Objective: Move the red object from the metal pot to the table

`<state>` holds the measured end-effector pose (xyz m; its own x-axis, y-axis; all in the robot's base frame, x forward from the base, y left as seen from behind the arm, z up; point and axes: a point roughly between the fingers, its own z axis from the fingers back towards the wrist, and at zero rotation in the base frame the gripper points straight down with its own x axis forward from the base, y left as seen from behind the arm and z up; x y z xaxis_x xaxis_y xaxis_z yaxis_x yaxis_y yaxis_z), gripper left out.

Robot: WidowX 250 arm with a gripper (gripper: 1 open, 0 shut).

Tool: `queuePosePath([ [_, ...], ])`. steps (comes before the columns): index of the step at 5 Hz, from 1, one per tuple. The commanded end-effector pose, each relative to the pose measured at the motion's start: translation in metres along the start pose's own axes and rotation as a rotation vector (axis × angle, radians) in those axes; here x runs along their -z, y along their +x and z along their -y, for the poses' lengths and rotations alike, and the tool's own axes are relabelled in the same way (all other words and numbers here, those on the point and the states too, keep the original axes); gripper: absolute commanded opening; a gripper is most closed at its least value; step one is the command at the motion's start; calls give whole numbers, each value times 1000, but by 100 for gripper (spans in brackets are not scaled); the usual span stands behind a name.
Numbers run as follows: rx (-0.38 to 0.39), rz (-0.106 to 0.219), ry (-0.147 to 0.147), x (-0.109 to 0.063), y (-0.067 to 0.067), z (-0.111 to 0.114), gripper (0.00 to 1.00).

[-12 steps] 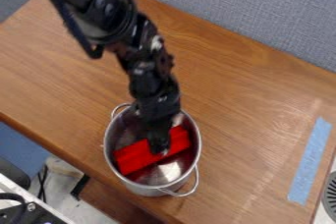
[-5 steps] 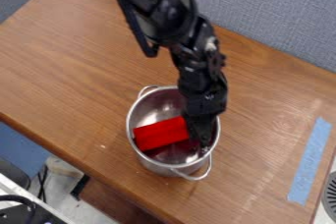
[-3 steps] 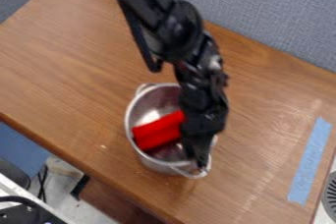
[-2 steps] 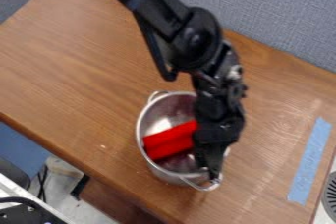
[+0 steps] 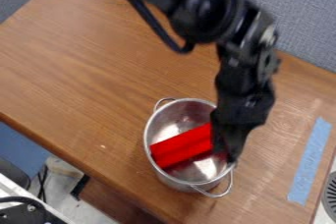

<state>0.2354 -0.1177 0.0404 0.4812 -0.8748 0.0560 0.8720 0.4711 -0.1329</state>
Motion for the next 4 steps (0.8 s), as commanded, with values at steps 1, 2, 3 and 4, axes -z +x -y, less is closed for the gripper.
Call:
queuePosePath([
  [1,154,24,18,-39,-20,11,100],
  [2,11,39,27,-40,13,29,100],
  [3,-63,46,23,3,4,-1,100],
  [4,-136,49,25,50,-1,-28,100],
])
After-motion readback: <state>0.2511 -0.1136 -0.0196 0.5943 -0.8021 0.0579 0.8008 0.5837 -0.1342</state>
